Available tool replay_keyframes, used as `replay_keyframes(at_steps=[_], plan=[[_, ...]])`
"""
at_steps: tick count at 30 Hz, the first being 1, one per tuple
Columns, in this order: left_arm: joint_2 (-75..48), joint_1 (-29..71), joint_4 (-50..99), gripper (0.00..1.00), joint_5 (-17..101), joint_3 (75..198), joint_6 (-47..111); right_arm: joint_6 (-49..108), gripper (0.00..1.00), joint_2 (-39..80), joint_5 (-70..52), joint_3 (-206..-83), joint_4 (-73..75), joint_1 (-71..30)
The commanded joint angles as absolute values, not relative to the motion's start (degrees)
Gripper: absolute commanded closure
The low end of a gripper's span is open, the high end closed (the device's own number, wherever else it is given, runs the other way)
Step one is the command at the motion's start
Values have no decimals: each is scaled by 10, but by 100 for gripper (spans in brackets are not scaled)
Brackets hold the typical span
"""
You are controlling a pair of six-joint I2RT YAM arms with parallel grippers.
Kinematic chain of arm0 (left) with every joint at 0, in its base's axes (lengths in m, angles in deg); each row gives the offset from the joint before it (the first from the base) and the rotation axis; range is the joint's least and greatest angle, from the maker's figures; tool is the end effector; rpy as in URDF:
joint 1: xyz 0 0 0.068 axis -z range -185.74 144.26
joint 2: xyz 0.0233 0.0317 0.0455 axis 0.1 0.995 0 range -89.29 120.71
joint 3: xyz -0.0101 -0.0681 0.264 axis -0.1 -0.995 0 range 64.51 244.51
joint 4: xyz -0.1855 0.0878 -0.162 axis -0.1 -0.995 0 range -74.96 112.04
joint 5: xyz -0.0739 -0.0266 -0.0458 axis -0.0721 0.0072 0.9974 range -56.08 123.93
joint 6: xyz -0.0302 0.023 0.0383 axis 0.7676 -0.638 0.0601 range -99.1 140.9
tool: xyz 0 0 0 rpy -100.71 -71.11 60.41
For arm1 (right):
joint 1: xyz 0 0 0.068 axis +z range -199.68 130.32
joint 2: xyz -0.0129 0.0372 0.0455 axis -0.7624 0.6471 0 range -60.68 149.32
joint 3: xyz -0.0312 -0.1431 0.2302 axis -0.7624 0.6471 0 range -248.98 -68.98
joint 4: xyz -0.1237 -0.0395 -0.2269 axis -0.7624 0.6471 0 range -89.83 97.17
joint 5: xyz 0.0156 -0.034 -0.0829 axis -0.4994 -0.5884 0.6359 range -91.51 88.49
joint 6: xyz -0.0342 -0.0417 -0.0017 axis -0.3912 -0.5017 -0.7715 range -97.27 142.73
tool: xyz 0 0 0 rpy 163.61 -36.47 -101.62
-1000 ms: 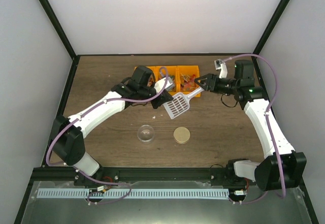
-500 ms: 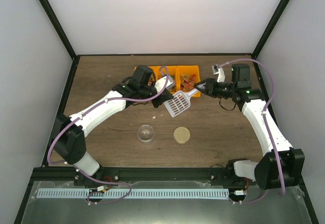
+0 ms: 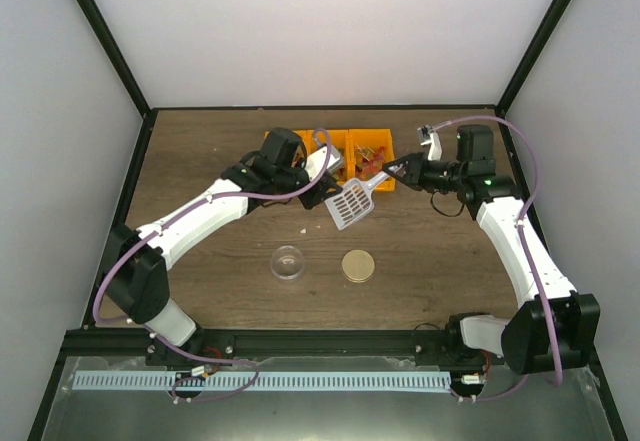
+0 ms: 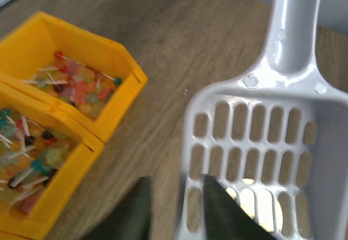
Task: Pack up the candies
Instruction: Pick up the spatula from the center of the board.
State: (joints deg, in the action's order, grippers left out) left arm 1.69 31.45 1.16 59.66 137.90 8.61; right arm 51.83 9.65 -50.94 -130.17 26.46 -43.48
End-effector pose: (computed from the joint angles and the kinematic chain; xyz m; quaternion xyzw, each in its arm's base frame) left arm 0.2769 -0.2294 0.2946 0.4554 0.7569 -0.2872 0.3706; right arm 0.2573 0.0551 0.3261 -0.0276 0.8293 0.4804 0.2842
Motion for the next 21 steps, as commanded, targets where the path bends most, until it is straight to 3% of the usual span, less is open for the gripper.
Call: replay_keyframes(at_steps=[1, 2, 6, 13, 17, 21], plan=[[-3, 312, 65, 5, 567, 1377, 128, 558, 99, 82, -518, -1292, 224, -434], [-6, 311, 73, 1, 559, 1374, 143, 566, 99, 79, -512, -1293, 215, -434], [-32, 283, 125, 0, 544, 1338, 282, 594, 99, 67, -482, -1298, 183, -435], [-55, 199, 331, 0, 701, 1223, 670, 651, 99, 33, -455, -1270, 82, -435], [-52, 201, 514, 0, 745, 1155, 812, 674, 99, 25, -462, -1251, 35, -435], [-42, 205, 591, 0, 757, 1149, 884, 696, 99, 23, -468, -1236, -1, -436]])
